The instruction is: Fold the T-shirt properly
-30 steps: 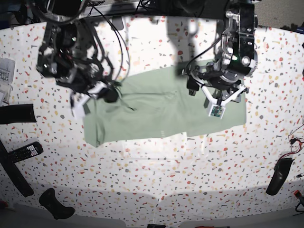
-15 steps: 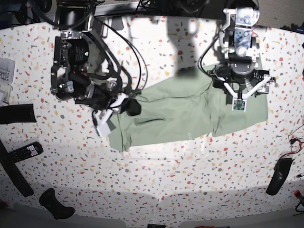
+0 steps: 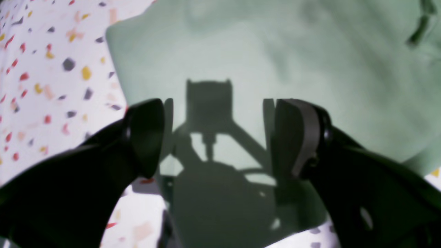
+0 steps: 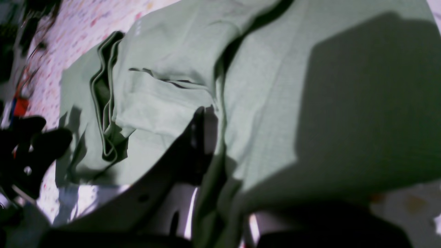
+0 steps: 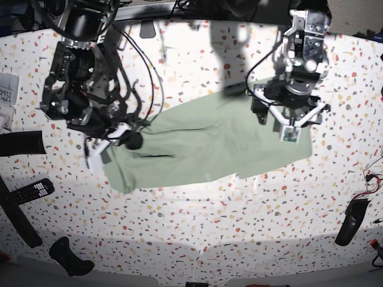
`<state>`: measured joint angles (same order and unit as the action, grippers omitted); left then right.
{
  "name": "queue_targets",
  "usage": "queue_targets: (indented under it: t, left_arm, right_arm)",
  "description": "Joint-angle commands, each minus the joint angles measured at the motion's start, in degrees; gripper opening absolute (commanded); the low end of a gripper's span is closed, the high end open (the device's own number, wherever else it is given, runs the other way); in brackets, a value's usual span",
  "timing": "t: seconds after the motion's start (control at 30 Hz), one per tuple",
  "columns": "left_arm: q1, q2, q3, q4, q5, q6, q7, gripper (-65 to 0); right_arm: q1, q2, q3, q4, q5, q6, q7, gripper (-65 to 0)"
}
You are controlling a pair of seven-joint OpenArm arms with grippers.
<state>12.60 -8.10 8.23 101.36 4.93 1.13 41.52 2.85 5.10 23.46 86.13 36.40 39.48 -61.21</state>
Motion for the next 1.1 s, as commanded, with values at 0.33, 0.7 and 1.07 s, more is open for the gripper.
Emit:
queue_targets:
  t: [0.33, 0.7, 1.07]
  left_arm:
    - [-14.56, 0.48, 17.51, -29.11, 4.66, 0.37, -5.57, -19.9]
    - [-20.06, 2.56, 24.22, -30.71, 4.66, 3.19, -3.80, -19.9]
    - [-20.06, 3.45, 24.22, -30.71, 4.68, 3.17, -3.39, -19.9]
  right_arm:
    - [0.15, 7.56, 4.70, 0.85, 1.73, 0.52, -0.72, -65.0]
    - [5.79, 7.91, 3.23, 0.87, 9.25, 0.52, -3.61, -65.0]
    - [13.05, -0.09, -15.15, 0.87, 8.52, 0.52, -3.58, -65.0]
